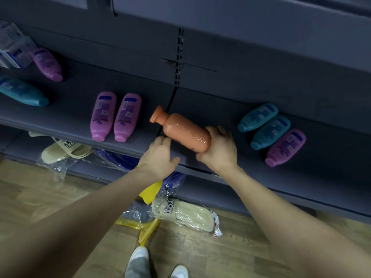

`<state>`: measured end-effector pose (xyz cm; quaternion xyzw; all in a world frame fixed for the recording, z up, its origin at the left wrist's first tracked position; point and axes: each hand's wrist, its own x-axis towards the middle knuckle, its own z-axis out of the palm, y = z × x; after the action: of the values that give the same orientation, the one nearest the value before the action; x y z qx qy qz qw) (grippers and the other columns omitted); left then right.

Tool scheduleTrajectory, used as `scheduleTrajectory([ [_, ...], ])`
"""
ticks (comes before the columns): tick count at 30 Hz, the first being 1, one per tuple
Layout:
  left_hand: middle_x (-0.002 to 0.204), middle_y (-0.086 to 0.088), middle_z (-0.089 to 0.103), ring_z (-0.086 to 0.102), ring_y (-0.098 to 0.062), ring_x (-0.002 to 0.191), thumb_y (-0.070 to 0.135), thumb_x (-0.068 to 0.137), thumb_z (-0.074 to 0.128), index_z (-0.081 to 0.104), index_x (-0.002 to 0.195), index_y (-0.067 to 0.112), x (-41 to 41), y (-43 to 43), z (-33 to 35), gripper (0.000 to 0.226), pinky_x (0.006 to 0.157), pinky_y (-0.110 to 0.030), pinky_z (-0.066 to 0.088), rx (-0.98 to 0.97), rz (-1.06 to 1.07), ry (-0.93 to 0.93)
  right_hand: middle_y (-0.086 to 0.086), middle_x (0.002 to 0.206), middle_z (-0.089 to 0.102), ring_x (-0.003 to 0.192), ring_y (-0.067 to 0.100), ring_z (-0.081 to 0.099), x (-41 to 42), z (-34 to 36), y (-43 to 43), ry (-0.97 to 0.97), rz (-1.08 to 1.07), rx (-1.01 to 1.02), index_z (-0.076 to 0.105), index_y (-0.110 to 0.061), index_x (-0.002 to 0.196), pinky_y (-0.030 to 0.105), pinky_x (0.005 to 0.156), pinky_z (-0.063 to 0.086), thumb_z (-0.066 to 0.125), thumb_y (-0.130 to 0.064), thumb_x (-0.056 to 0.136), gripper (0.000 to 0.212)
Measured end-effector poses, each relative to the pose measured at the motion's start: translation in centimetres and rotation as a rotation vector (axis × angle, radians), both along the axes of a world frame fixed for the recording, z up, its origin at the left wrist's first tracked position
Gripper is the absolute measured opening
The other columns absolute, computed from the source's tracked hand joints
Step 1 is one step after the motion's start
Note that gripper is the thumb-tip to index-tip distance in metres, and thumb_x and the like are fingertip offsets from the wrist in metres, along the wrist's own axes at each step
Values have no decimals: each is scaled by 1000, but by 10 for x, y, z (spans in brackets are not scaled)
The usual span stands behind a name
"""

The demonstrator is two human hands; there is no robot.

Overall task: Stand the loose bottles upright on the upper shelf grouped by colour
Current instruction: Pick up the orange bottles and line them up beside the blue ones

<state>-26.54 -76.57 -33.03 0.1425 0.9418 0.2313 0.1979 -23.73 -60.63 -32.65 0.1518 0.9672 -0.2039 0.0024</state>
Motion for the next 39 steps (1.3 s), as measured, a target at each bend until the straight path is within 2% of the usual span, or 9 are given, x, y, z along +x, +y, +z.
scheduleTrajectory([
  [5,125,-10,49,52,-24,115,22,83,68,44,125,4,14,-7,23,52,99,-37,41,278,108,-113,9,113,56,102,31,52,26,24,3,90,6,-137,59,-13,117,31,76,40,79,-15,57,63],
  [8,105,0,62,64,-16,91,6,83,67,51,109,16,24,-13,43,31,89,-32,49,574,177,-269,9,113,58,102,29,54,40,39,4,114,37,-240,59,-11,120,30,80,40,84,-13,53,72],
  [10,98,3,62,63,-7,78,-3,83,64,51,98,23,32,-15,57,34,77,-21,50,717,198,-308,7,112,59,102,25,55,49,49,4,141,53,-289,60,-10,119,28,81,39,85,-12,50,73],
  [13,92,1,62,61,-3,79,-10,78,66,50,101,21,43,-13,74,42,73,-14,48,819,201,-309,4,114,59,99,16,54,59,66,2,143,82,-342,61,-11,120,19,78,34,86,-10,52,73],
  [19,86,3,59,60,13,69,-11,68,74,49,102,13,64,-7,102,49,64,-5,45,815,178,-168,-7,108,53,96,9,49,78,95,0,81,87,-495,60,-14,120,1,73,33,85,-3,53,72],
  [23,94,0,61,61,9,77,-2,61,83,48,110,9,78,-5,119,62,67,-5,46,833,134,-162,-3,107,59,97,19,57,91,108,1,21,87,-560,59,-17,121,30,83,49,84,-4,54,73],
  [27,97,1,65,64,1,84,40,35,80,54,108,14,88,-3,134,82,71,-9,49,840,110,-166,0,101,65,94,21,61,102,123,4,8,83,-602,61,-19,118,32,82,51,82,-1,56,68],
  [34,95,11,62,61,-1,88,37,36,82,47,95,37,100,4,169,69,76,-20,48,782,80,-76,2,103,66,94,17,61,115,149,1,-31,50,-686,57,-22,123,33,84,52,74,-6,54,74],
  [39,91,20,58,57,3,84,16,47,87,45,95,40,106,9,194,68,70,-10,45,725,-1,35,2,112,63,103,19,59,122,158,-2,-18,16,-729,51,-22,128,24,83,48,73,4,65,72],
])
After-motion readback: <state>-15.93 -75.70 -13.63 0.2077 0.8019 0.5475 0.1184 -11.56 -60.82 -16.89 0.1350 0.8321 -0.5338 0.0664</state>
